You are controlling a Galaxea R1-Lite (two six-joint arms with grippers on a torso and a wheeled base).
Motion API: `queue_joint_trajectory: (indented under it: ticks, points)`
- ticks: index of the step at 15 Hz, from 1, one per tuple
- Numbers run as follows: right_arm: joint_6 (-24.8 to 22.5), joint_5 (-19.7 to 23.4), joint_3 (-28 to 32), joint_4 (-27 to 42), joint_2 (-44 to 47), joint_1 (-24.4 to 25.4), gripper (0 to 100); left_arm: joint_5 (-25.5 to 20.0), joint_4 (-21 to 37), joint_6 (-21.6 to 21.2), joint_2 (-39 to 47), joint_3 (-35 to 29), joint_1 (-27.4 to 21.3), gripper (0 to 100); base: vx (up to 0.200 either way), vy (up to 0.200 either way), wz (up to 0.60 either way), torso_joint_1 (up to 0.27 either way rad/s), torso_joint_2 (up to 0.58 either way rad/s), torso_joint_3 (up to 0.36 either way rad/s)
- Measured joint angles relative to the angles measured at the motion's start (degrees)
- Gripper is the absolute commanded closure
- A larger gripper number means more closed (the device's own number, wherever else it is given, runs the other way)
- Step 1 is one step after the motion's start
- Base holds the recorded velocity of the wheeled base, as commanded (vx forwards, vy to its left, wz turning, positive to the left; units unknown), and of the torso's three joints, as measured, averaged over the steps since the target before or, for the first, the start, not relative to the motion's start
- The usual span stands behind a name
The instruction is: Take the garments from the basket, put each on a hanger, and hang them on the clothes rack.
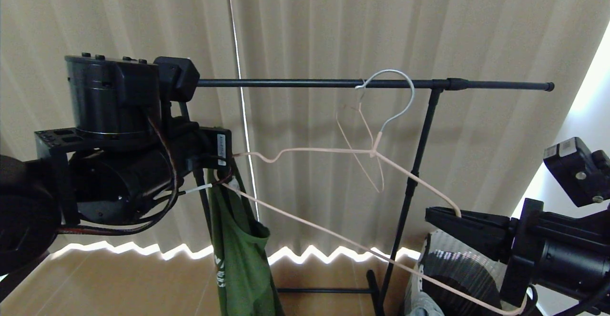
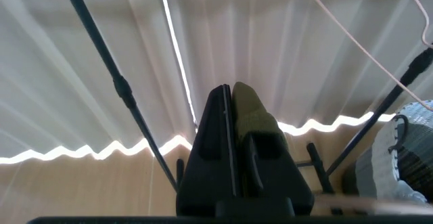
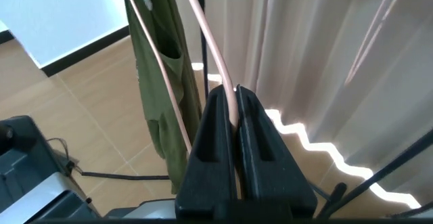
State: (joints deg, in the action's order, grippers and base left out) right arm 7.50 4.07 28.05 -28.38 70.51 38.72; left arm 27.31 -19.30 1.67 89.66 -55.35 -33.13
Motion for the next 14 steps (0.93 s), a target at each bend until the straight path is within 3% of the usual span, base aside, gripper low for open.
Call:
queue_joint_trajectory:
  ticks: [6,14]
  points:
    - [0.1,-0.9,1.5,0.0,1.0,-0.3,100,0.7,0.0,0.0,0.0,0.4,-0.3,100,0.0,0.0,0.0,0.0,0.0,0.0]
    - [0.2,-4.6,7.9,-0.1,8.1,0.7,100,4.1,0.0,-0.6,0.1,0.4,-0.7,100,0.0,0.0,0.0,0.0,0.0,0.0]
